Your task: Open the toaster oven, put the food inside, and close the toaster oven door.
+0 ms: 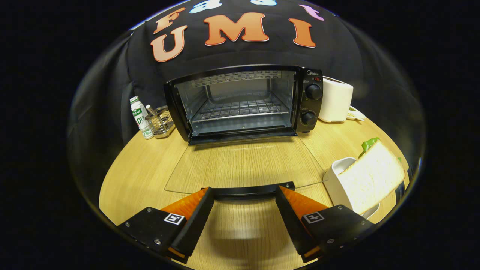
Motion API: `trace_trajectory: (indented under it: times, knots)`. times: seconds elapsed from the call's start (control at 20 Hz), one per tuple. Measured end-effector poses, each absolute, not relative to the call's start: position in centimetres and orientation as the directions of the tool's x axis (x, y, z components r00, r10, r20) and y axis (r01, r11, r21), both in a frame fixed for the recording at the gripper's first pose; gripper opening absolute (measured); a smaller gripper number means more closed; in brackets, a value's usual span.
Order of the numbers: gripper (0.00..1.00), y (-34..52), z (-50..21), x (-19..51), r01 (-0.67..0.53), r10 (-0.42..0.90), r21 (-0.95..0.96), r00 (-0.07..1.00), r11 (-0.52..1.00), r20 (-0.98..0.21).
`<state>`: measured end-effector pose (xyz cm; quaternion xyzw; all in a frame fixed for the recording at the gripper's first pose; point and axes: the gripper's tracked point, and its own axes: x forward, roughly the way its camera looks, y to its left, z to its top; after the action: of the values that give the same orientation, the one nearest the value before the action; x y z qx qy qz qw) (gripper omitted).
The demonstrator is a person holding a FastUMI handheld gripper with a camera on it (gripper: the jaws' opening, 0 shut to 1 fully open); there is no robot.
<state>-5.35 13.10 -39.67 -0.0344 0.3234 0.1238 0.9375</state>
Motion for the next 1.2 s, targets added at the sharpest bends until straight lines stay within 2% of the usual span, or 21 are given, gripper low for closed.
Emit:
trace_trajectory:
  times: [0.2,0.55,0.85,1.2]
  knots:
    - [0.99,11.2,-37.4,-4.6,-0.249,0.238,0.072,0.745,0.966,-0.624]
    - [0.98,4.8,-33.0,-3.4,-0.278,0.315,0.17,0.644,0.945,-0.697]
    - [0.99,-2.2,-31.0,-3.5,-0.293,0.329,0.199,0.516,0.935,-0.791]
    - [0.99,-8.2,-32.5,-3.5,-0.292,0.294,0.198,0.336,0.936,-0.895]
